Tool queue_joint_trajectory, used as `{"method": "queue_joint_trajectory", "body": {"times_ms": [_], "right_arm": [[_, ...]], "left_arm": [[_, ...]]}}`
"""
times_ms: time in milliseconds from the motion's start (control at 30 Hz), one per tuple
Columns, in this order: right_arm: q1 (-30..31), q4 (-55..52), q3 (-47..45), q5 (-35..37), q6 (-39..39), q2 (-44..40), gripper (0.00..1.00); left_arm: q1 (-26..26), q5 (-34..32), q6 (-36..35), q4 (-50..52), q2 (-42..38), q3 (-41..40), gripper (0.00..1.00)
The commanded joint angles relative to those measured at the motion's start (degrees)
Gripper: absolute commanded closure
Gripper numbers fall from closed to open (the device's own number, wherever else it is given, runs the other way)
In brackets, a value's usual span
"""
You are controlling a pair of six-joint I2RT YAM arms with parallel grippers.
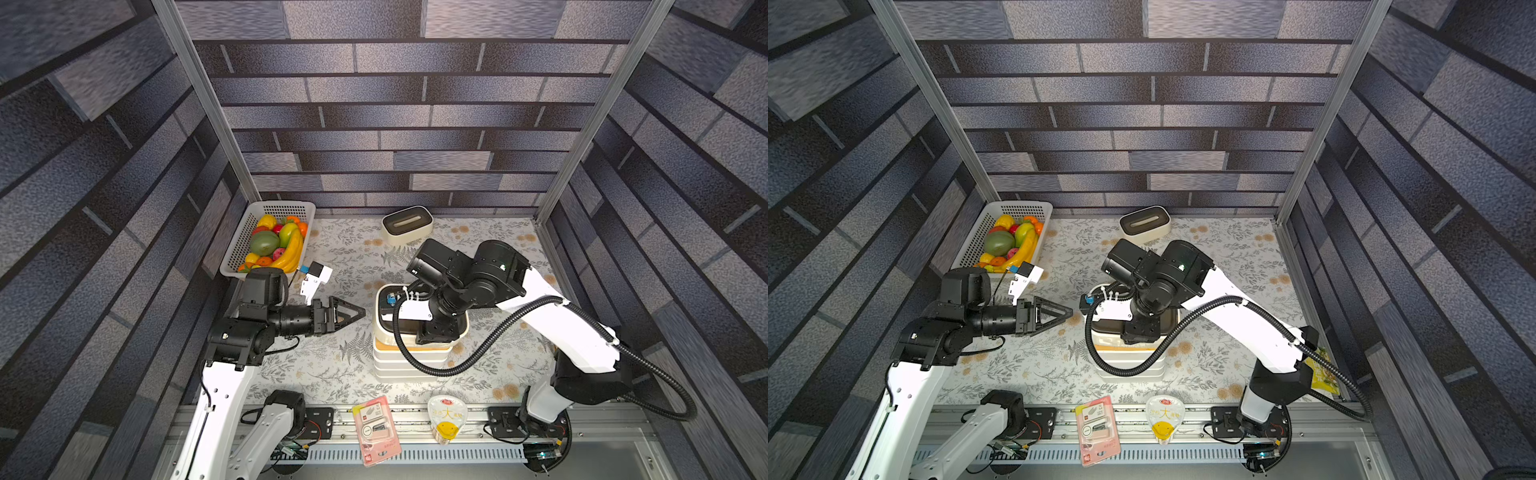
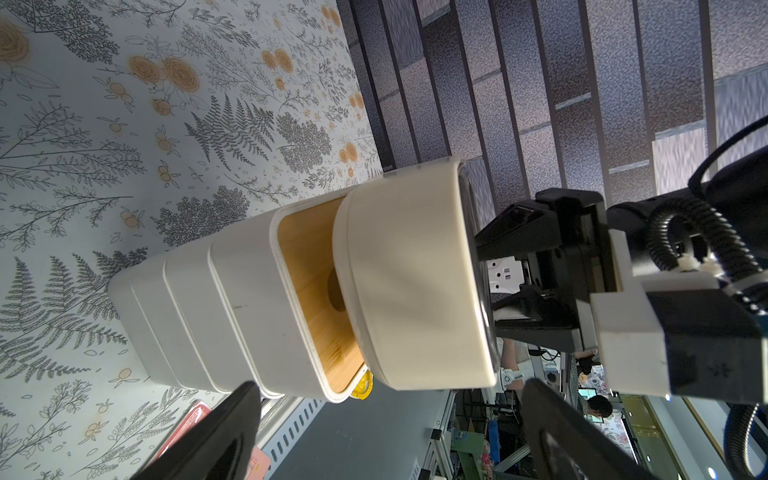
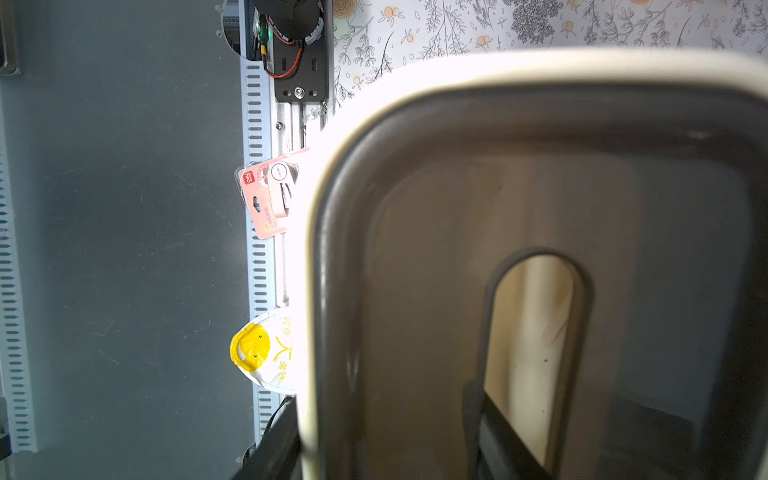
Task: Stack the tissue boxes
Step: Place the tissue box at the tissue box.
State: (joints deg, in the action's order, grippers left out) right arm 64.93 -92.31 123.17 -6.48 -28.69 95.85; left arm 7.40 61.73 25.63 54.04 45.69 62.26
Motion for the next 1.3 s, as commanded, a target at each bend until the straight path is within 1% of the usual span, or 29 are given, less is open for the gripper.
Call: {"method": "queue_joint_trajectory", "body": {"times_ms": [0,400,800,1267], "right_arm": [[0.7,-10.0,-0.3,-0.1,0.6,-1.7,0.59],[0.7,-10.1,0.0,-0.6,0.6,-0.8,0.59],[0.8,-10.3,-0.4,-3.3,1.2,-0.7,0.58],[1.0,-10.4,-2.1,-3.7,1.5,-0.7,0.58]], "left_arm": [[-0.4,1.3,-2.0,0.9,-0.1,-0.7,0.0],[-0.3,1.3,-2.6,1.0,-0.1,-1.6,0.0],[-0.4,1.7,-2.7,0.9,-0.2,-1.6,0.0],[-0.4,1.6,-2.3,0.7,-0.5,-2.0,0.0]]}}
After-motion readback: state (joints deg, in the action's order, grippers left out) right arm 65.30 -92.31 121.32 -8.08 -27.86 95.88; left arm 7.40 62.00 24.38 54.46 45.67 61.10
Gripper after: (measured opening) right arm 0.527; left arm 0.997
